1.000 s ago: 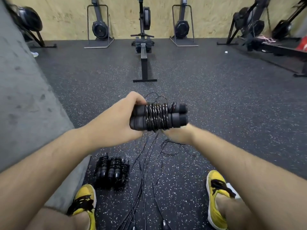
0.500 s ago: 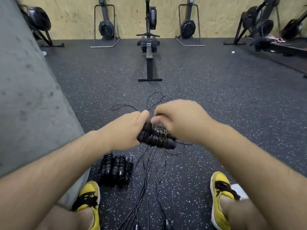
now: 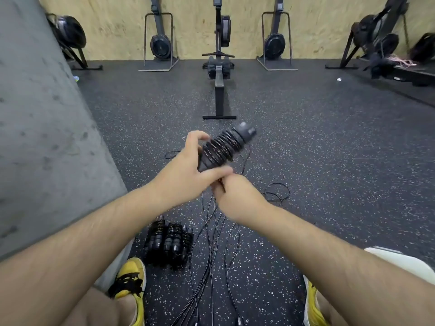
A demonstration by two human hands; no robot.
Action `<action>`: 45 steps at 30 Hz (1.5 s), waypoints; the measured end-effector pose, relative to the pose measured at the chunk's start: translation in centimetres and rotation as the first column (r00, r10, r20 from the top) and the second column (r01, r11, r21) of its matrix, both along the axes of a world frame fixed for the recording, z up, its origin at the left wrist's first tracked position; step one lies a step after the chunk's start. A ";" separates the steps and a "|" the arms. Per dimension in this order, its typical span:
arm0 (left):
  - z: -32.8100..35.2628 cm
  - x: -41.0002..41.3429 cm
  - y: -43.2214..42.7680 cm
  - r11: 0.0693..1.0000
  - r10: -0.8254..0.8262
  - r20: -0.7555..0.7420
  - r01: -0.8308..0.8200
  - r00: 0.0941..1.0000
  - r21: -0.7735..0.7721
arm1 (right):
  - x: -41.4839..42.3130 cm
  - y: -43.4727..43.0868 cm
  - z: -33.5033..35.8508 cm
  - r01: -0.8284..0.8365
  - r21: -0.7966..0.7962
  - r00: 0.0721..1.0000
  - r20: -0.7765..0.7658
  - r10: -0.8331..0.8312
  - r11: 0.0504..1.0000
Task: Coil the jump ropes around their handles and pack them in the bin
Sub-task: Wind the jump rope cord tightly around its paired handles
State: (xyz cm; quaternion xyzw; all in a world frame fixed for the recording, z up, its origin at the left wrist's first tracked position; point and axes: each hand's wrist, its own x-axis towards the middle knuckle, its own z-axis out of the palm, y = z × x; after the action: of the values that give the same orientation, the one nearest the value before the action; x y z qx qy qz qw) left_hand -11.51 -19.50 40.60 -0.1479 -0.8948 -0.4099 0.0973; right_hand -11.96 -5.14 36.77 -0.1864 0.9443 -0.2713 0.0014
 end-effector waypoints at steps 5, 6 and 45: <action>0.4 -1.0 0.1 0.964 0.142 0.092 -0.159 0.986 0.212 | 1.2 -0.4 1.4 0.060 -0.181 0.957 -0.268 -0.108 0.982; 0.7 -0.9 0.2 0.959 0.161 0.107 -0.181 0.981 0.218 | 1.3 -0.5 1.6 0.054 -0.187 0.940 -0.322 -0.113 0.981; 1.6 0.2 2.2 0.572 -0.306 0.393 -0.162 0.867 0.804 | 1.0 3.6 5.7 -0.378 -0.259 0.716 -0.691 0.103 0.889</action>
State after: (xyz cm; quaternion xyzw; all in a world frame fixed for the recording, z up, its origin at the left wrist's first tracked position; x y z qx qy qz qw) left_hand -11.30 -17.28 42.23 -0.0145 -0.5897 -0.8019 -0.0942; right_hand -10.96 -1.54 42.46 -0.3904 0.7778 -0.3639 -0.3321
